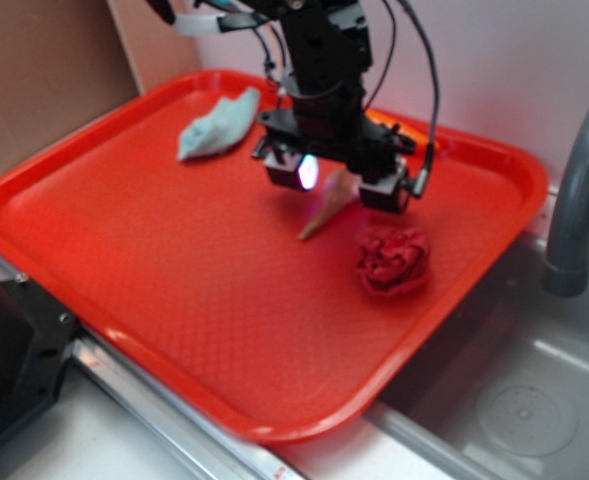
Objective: Grab the shell.
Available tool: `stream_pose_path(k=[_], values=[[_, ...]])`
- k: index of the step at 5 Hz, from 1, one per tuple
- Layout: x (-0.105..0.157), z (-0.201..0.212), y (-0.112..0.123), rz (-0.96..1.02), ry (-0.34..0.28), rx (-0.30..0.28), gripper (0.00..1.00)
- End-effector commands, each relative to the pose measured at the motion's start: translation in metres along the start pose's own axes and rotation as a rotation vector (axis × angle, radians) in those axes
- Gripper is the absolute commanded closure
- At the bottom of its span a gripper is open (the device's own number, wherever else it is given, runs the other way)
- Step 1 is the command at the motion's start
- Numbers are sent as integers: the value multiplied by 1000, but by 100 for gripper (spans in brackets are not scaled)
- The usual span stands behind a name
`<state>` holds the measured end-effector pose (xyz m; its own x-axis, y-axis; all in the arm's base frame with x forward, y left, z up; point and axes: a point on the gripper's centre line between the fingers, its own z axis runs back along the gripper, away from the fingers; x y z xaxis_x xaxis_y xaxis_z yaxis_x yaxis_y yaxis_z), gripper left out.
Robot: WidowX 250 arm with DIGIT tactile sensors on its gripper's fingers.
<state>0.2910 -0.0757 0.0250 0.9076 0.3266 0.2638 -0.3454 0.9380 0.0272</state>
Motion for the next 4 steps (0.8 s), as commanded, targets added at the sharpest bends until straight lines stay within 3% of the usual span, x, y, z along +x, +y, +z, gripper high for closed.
stream_pose_path(k=[1,2,3,4], values=[[21,1,-8,15,-39,-18,100],[27,2,-10,-70,-17,9,100],[31,36,1,-149,63,6,100],[37,79,24,-150,124,-41,100]])
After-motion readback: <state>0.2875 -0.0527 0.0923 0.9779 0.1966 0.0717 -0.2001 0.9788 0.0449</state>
